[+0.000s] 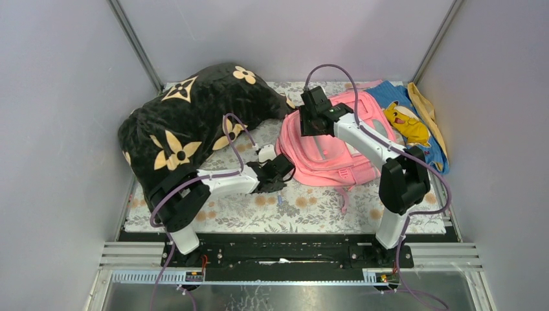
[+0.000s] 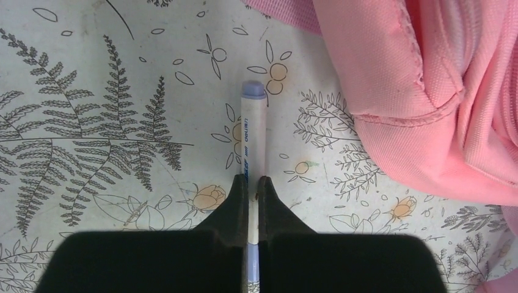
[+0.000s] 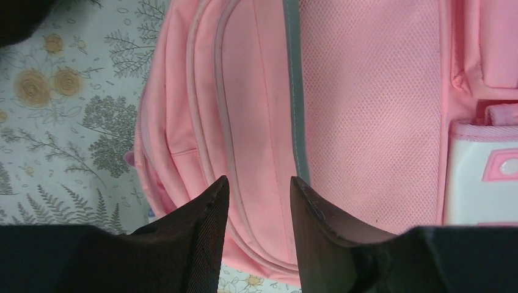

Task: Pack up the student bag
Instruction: Pick up the stationery from the center of the board.

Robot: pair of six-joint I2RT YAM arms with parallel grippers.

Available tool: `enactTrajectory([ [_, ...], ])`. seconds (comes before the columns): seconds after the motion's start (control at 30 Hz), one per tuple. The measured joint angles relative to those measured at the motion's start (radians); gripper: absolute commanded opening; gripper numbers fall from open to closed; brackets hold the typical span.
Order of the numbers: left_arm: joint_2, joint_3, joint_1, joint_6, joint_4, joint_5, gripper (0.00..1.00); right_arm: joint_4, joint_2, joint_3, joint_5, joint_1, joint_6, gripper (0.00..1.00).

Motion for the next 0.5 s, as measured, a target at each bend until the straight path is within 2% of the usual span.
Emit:
enactTrajectory([
  [0.17, -0.027, -0.024, 0.011, 0.000, 0.002, 0.014, 0.00, -0.010, 0.056, 0.013, 0.020, 0.017, -0.028, 0.48],
  [0.37, -0.130, -0.087, 0.052, 0.004, -0.005, 0.070, 0.00, -0.008, 0.134, 0.033, 0.062, 0.063, -0.047, 0.48],
  [0.43, -0.162, -0.089, 0.074, 0.009, -0.004, 0.088, 0.00, -0.005, 0.150, 0.033, 0.077, 0.070, -0.051, 0.43],
  [0.47, -0.178, -0.089, 0.083, 0.013, -0.003, 0.096, 0.00, -0.003, 0.157, 0.033, 0.086, 0.071, -0.052, 0.38],
  [0.5, -0.188, -0.089, 0.089, 0.016, -0.003, 0.100, 0.00, -0.001, 0.163, 0.033, 0.100, 0.073, -0.055, 0.29],
])
